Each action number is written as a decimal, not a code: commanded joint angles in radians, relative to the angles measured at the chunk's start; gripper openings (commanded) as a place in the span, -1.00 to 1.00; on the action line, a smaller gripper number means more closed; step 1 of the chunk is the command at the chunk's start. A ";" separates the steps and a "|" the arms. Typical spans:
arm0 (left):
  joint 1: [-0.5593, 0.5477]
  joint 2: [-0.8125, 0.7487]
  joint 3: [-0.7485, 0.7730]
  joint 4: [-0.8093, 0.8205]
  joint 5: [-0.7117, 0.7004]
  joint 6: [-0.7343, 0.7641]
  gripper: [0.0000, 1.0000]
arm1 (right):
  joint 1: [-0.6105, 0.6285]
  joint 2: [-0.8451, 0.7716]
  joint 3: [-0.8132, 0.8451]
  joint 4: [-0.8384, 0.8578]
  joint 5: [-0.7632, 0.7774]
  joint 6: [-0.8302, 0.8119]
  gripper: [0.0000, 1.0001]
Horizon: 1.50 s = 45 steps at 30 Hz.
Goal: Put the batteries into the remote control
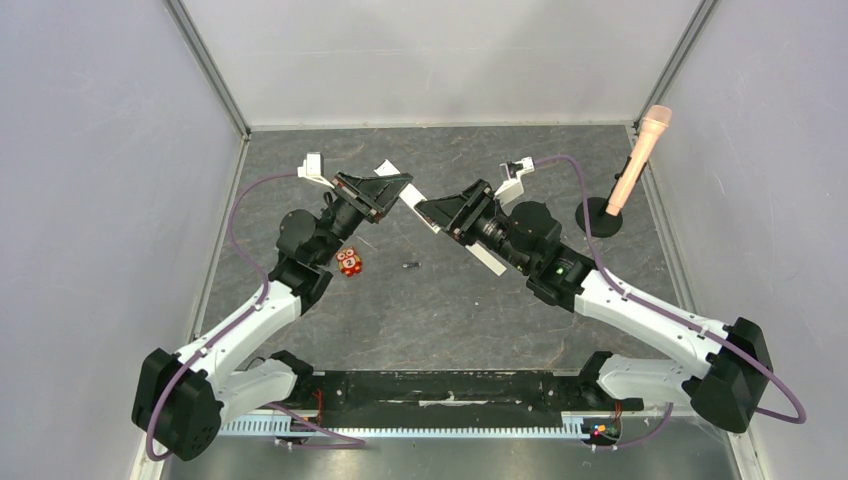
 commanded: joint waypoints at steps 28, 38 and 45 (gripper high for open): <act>0.000 -0.036 -0.017 -0.045 0.043 -0.033 -0.96 | -0.048 -0.092 -0.030 -0.021 -0.022 -0.170 0.72; 0.001 -0.025 -0.009 -0.056 0.088 -0.015 -0.96 | -0.062 -0.030 -0.025 -0.043 -0.190 -0.274 0.33; 0.002 -0.013 -0.002 -0.055 0.096 -0.022 -0.96 | -0.062 -0.005 -0.037 -0.031 -0.216 -0.264 -0.14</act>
